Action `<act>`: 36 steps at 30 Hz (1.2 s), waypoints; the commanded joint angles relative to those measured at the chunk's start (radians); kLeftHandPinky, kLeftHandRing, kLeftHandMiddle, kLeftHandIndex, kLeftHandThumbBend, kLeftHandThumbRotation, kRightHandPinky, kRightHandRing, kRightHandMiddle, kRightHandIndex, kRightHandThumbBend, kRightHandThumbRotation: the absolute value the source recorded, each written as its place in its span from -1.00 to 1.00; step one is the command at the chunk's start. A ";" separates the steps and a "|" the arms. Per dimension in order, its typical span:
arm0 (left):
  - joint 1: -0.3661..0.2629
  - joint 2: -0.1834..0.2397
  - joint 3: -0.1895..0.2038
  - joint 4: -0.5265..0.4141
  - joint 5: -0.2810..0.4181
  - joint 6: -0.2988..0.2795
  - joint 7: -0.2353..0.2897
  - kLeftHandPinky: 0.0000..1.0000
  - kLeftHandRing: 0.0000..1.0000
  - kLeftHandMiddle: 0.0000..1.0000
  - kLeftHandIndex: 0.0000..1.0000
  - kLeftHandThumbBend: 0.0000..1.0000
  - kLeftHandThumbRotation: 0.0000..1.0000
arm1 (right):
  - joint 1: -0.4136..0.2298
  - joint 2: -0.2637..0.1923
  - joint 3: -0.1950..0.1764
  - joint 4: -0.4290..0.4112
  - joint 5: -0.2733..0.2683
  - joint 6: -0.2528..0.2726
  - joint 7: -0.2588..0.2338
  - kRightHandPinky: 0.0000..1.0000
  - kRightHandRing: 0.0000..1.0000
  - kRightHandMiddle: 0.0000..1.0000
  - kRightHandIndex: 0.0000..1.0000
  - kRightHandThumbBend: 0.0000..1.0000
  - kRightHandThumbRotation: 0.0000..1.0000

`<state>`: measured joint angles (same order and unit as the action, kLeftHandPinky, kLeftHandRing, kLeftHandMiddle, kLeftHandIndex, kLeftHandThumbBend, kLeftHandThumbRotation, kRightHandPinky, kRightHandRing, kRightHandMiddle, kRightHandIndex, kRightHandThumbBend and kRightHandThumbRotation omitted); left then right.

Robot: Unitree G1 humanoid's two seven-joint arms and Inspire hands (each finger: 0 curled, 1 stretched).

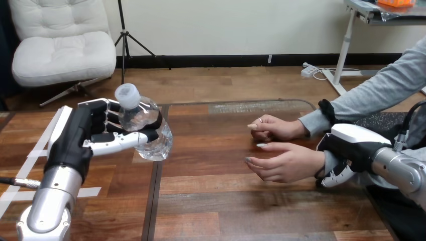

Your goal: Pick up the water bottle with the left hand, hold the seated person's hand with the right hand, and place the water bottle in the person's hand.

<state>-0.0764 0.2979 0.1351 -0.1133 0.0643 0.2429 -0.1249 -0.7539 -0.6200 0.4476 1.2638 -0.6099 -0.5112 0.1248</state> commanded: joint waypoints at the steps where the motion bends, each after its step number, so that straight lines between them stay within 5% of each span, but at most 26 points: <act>1: -0.044 0.000 -0.003 -0.057 -0.006 -0.024 0.002 -0.38 -0.25 -0.17 -0.15 0.39 -1.00 | -0.031 0.005 -0.042 -0.050 0.040 -0.042 -0.026 -0.61 -0.53 -0.41 -0.38 0.08 -1.00; 36: -0.046 0.000 -0.005 -0.050 -0.013 -0.033 -0.006 -0.41 -0.28 -0.19 -0.16 0.37 -1.00 | -0.048 -0.011 -0.078 -0.128 0.072 -0.065 0.017 -0.77 -0.67 -0.55 -0.52 0.11 -1.00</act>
<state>-0.0764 0.2975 0.1323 -0.1133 0.0584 0.2427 -0.1337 -0.7540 -0.6398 0.4140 1.2019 -0.5858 -0.5569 0.1390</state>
